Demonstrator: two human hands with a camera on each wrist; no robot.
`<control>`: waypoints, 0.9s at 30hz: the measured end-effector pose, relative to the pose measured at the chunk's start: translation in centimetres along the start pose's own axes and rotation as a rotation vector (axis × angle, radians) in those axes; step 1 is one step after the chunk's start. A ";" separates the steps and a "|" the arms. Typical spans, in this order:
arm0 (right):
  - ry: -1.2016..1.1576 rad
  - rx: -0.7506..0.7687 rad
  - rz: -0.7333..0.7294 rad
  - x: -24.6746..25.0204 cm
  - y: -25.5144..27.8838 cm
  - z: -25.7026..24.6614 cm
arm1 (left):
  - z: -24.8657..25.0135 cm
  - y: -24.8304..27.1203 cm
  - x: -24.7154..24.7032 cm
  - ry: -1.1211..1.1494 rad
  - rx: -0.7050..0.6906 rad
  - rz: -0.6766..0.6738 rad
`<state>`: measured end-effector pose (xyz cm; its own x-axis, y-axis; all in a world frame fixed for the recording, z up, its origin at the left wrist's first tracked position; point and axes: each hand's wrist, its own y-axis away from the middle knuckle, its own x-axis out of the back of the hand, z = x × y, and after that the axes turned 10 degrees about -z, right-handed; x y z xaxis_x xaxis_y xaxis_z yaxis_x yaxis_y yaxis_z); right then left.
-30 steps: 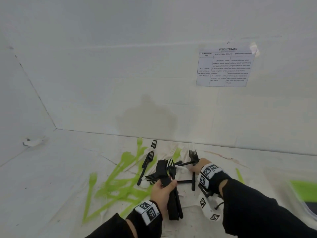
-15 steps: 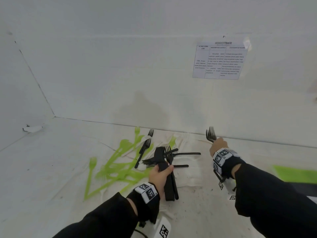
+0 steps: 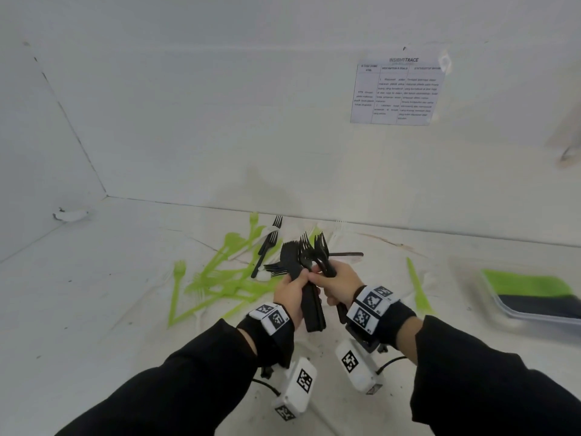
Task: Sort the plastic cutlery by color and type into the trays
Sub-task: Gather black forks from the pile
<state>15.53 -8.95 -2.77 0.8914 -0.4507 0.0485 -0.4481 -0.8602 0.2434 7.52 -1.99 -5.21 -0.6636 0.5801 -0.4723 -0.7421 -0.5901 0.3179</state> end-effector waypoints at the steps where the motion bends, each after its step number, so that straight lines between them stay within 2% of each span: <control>1: 0.014 0.008 0.001 -0.3 0.1 0.1 | 0.2 0.2 0.2 0.038 0.013 -0.012; 7: 0.123 0.073 0.017 -2.9 1.0 0.6 | 1.2 1.6 1.5 0.072 0.092 -0.043; 12: 0.291 0.032 0.045 -4.7 1.1 0.5 | 1.4 2.8 2.9 0.027 0.105 -0.067; 15: 0.189 0.001 0.118 -6.0 1.1 0.2 | 1.7 3.1 3.4 0.043 0.071 -0.051; 18: 0.264 0.072 0.166 -7.5 1.1 0.1 | 2.0 3.5 3.9 0.057 0.076 -0.057; 23: 0.249 0.118 0.177 -9.6 0.9 0.1 | 2.0 4.0 5.5 0.070 0.071 -0.045; 27: 0.260 0.157 0.127 -11.3 0.5 0.3 | 2.7 4.6 6.5 0.081 0.078 -0.060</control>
<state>5.20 -4.37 -3.46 0.8064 -0.4978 0.3192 -0.5435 -0.8366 0.0685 -0.47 0.60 -4.65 -0.6105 0.5641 -0.5559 -0.7873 -0.5088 0.3483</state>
